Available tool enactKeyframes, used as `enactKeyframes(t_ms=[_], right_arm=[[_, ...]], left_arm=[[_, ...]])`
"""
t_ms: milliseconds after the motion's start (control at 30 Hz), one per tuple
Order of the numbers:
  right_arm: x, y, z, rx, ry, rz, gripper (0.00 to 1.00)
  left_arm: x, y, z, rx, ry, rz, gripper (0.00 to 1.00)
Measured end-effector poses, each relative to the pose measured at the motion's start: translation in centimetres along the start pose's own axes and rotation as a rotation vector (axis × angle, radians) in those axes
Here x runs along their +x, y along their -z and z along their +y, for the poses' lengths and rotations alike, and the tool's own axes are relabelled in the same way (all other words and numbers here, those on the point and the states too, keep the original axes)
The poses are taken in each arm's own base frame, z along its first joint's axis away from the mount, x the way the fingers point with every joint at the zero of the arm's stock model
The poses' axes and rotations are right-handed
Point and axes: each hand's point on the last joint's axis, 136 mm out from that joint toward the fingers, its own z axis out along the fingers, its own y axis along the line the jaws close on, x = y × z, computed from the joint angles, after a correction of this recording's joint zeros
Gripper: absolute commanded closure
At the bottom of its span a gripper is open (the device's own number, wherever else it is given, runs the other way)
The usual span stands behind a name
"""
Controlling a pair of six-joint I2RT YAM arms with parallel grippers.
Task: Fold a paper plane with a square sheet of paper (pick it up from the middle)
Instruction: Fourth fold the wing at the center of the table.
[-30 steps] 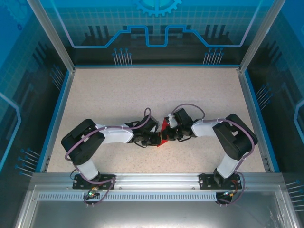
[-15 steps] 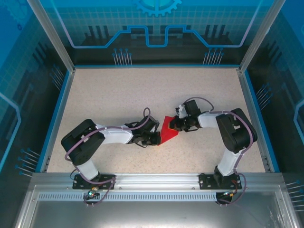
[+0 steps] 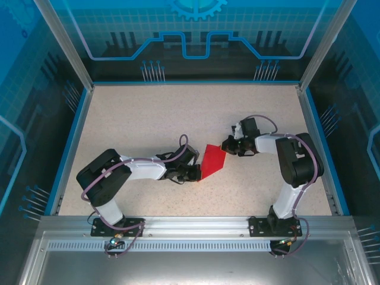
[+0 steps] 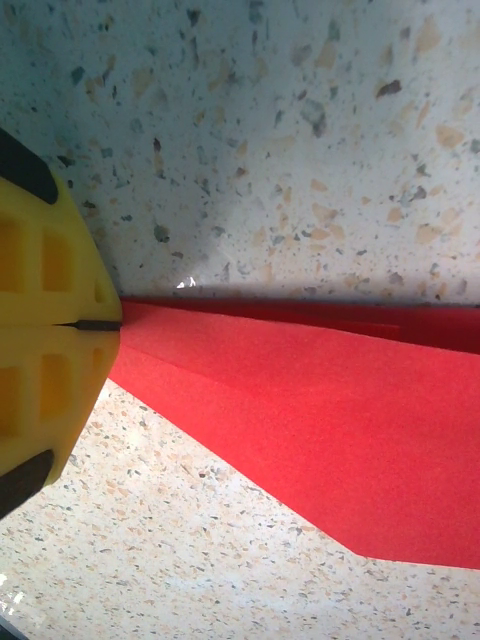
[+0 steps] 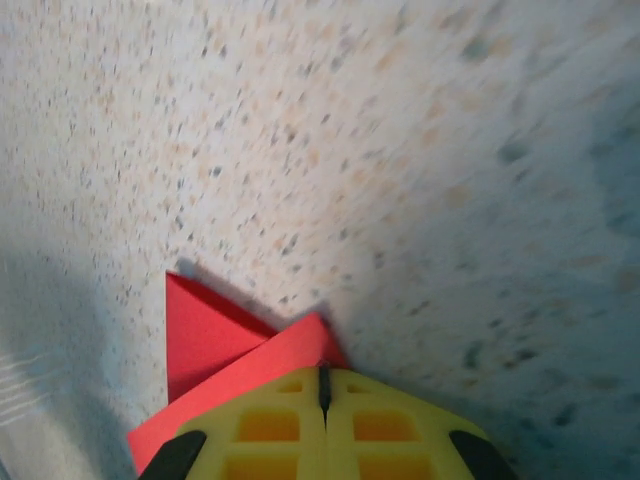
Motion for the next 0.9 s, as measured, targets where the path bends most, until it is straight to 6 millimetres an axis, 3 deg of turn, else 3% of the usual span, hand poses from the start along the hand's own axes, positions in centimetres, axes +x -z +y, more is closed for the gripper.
enactKeyframes(t_ms=[167, 367, 467, 567, 767, 900], right_arm=[[-2.6, 1.3, -1.0, 0.046, -0.017, -0.086, 0.91], [-3.4, 5.5, 2.2, -0.016, 0.032, -0.19, 0.64], [-2.1, 7.1, 3.0, -0.047, 0.041, -0.206, 0.51], [0.2, 7.0, 2.9, -0.066, 0.027, -0.169, 0.44], [5.4, 5.1, 2.5, -0.076, -0.017, -0.041, 0.43], [6.9, 3.9, 3.3, -0.096, -0.022, 0.008, 0.47]], left_arm=[[0.0, 0.0, 0.0, 0.001, -0.002, 0.0, 1.0], [0.0, 0.2, -0.1, -0.018, -0.013, 0.019, 0.97], [0.0, 0.4, -0.2, -0.031, -0.025, 0.032, 0.9], [-0.2, 0.7, -0.7, -0.031, -0.036, 0.037, 0.84], [-2.7, 1.5, -3.5, 0.022, -0.077, -0.018, 0.82], [-4.2, 1.8, -4.8, 0.042, -0.086, -0.056, 0.87]])
